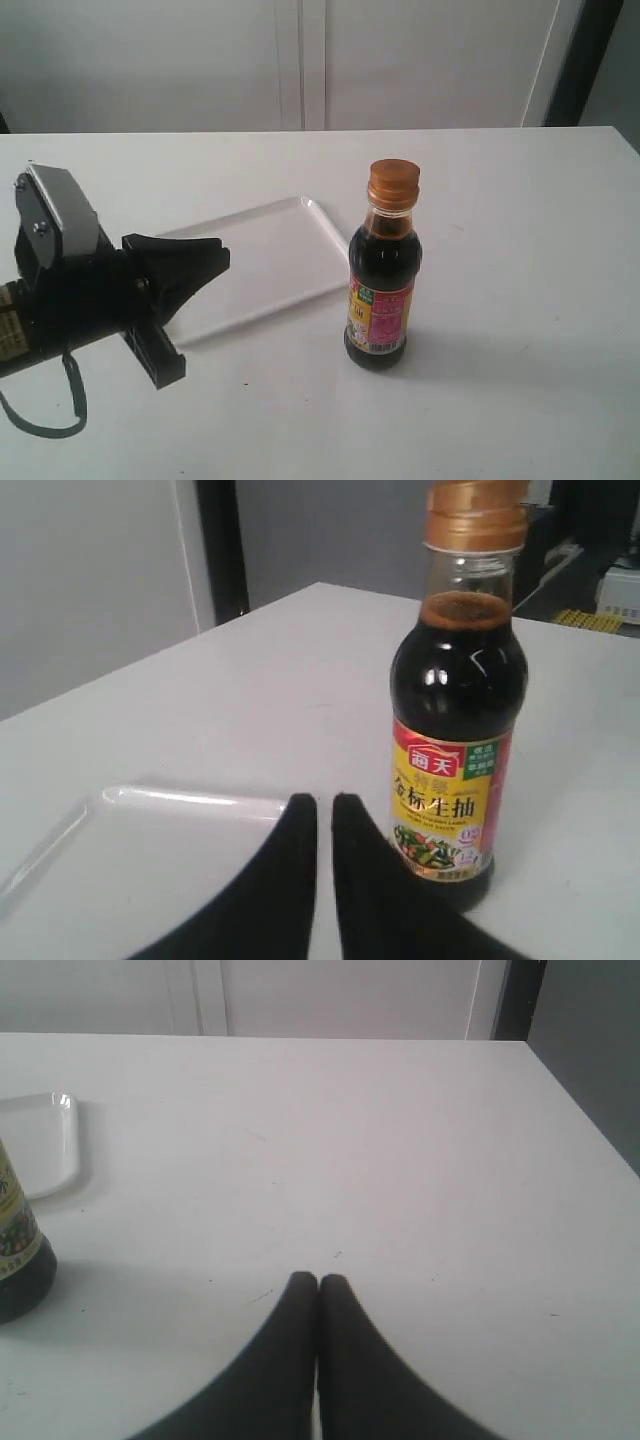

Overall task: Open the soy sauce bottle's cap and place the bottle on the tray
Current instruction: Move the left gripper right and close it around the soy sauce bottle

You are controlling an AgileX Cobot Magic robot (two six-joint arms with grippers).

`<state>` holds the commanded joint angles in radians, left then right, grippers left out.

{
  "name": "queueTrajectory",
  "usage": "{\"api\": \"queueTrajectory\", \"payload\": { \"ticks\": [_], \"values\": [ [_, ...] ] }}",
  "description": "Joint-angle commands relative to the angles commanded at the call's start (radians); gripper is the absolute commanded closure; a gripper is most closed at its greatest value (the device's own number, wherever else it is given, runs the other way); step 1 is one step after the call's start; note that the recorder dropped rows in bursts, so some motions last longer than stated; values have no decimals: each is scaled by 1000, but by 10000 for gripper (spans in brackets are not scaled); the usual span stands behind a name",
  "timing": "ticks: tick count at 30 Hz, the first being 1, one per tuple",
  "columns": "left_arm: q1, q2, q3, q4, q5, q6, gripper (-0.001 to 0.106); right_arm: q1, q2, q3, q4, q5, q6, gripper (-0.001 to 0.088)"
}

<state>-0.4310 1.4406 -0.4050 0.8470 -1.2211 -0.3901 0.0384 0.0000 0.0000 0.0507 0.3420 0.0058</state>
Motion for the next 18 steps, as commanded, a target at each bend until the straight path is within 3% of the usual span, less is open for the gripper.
{"api": "queueTrajectory", "payload": {
  "ticks": [4, 10, 14, 18],
  "values": [
    [0, 31, -58, 35, 0, -27, 464, 0, 0, 0, 0, 0, 0, 868],
    [-43, 75, -134, 44, 1, -63, 228, 0, 0, 0, 0, 0, 0, 868],
    [-122, 113, -193, 39, 87, -63, 144, 0, 0, 0, 0, 0, 0, 868],
    [-181, 148, -245, 3, 99, -59, 123, 0, 0, 0, 0, 0, 0, 868]
  ]
}}
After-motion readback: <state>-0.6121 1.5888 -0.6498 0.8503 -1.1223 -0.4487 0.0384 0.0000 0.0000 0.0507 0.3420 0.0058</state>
